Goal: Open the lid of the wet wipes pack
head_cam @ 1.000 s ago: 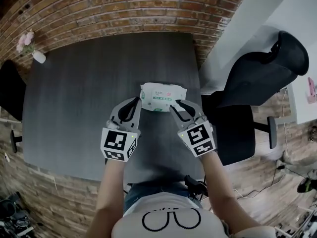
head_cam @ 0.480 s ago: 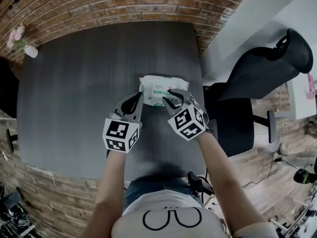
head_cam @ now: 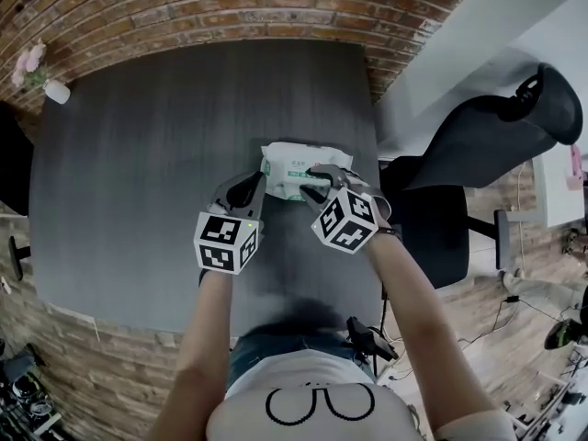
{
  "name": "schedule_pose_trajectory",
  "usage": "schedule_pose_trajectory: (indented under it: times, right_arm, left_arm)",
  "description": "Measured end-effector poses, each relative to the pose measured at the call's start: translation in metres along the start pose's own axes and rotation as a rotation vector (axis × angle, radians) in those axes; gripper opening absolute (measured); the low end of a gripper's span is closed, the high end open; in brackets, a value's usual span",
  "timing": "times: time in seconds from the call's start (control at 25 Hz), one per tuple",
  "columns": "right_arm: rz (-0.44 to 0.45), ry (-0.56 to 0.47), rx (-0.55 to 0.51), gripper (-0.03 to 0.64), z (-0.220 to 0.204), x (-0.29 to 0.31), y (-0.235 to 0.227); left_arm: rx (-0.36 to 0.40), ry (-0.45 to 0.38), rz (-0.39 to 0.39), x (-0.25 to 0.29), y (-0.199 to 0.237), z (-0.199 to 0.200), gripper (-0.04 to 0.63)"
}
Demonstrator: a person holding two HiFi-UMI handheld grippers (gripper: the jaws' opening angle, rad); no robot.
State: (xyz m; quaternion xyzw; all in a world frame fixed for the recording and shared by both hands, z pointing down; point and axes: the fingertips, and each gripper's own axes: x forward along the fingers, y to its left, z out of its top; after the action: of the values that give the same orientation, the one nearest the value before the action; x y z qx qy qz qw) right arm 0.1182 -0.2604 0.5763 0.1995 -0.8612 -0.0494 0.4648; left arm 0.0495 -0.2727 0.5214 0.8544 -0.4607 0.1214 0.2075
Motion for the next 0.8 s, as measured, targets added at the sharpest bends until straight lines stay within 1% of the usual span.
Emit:
schedule_pose_trajectory:
  times: [0.08, 0.12, 0.24, 0.36, 0.64, 0.8]
  right_arm:
    - [0.016, 0.002, 0.001, 0.126, 0.0, 0.001, -0.001]
    - [0.022, 0.003, 0.003, 0.109, 0.0, 0.001, -0.002]
    - [0.05, 0.009, 0.013, 0.107, -0.001, 0.001, -0.003]
    - [0.1, 0.016, 0.028, 0.101, 0.0, 0.0, -0.002]
    - [0.254, 0.015, 0.078, 0.084, 0.003, -0.004, -0.004]
    - [0.307, 0.0, 0.111, 0.081, 0.002, -0.003, -0.007]
  left_arm:
    - [0.001, 0.044, -0.002, 0.005, 0.0, -0.012, -0.002]
    - [0.002, 0.062, -0.005, 0.008, -0.001, -0.017, -0.002]
    - [0.002, 0.09, -0.012, 0.013, -0.003, -0.025, -0.002]
    - [-0.005, 0.092, -0.015, 0.014, -0.004, -0.026, -0.002]
    - [-0.014, 0.088, -0.017, 0.013, -0.003, -0.025, -0.002]
    - [-0.021, 0.083, -0.018, 0.011, -0.002, -0.024, -0.002]
